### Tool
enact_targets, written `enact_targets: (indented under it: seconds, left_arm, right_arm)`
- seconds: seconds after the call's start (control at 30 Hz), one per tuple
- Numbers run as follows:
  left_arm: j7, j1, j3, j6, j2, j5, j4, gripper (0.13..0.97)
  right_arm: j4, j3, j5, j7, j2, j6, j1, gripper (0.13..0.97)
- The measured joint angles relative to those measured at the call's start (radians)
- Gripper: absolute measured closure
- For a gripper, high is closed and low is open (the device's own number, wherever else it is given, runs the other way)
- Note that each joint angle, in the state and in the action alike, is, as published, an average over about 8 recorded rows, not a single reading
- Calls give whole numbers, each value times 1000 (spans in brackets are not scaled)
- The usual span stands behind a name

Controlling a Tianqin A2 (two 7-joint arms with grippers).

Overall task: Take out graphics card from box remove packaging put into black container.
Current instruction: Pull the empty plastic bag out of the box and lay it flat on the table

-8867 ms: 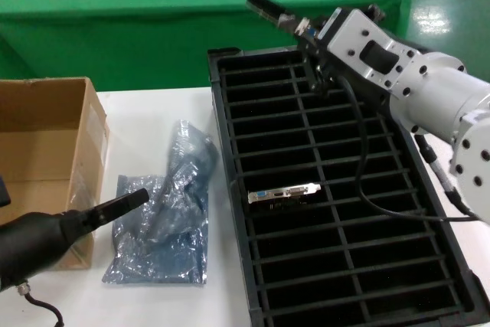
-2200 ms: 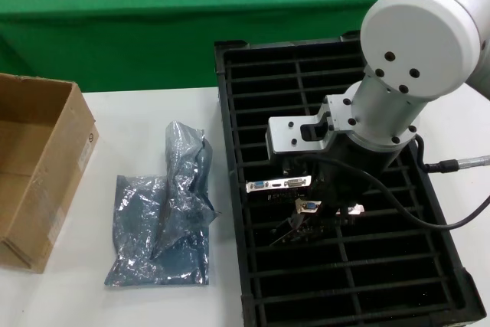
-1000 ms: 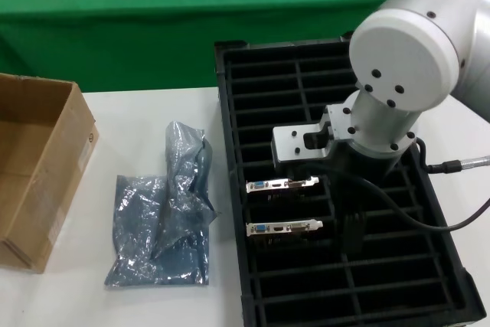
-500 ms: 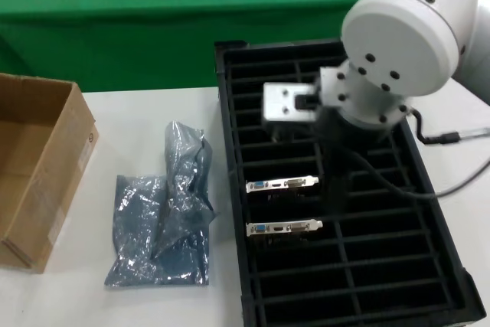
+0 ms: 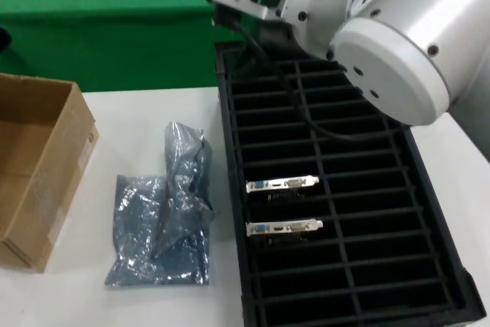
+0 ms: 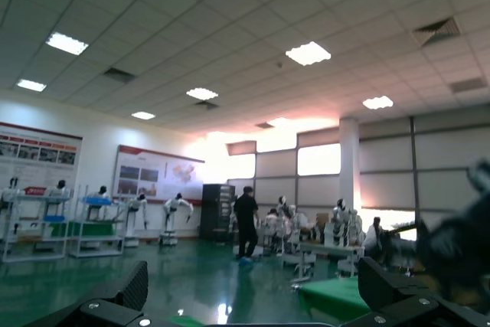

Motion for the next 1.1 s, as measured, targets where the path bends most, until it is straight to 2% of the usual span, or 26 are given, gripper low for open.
enact_targets:
  seconds: [0.17,0.33,0.43,0.53,0.73,1.1]
  left_arm:
    - [-15,45,-31,-90,21,57,-123,132]
    - [-26,66,-37,-192,54,124,-239,132]
    - [-31,58,-28,-253,77,170,-280,132]
    - [-34,47,-19,-295,93,205,-298,132]
    - [-42,63,-16,-341,110,232,-322,132]
    - [-77,169,-12,-485,157,291,-420,132]
  right_arm:
    - [40,163,-175,26,-75,165,-118,320]
    - [44,306,-297,32,-152,352,-227,388]
    - [30,363,-340,49,-178,467,-282,430]
    - [14,395,-365,74,-190,554,-319,417]
    - [5,421,-334,64,-187,617,-363,378]
    - [15,469,-123,-83,-150,694,-487,249]
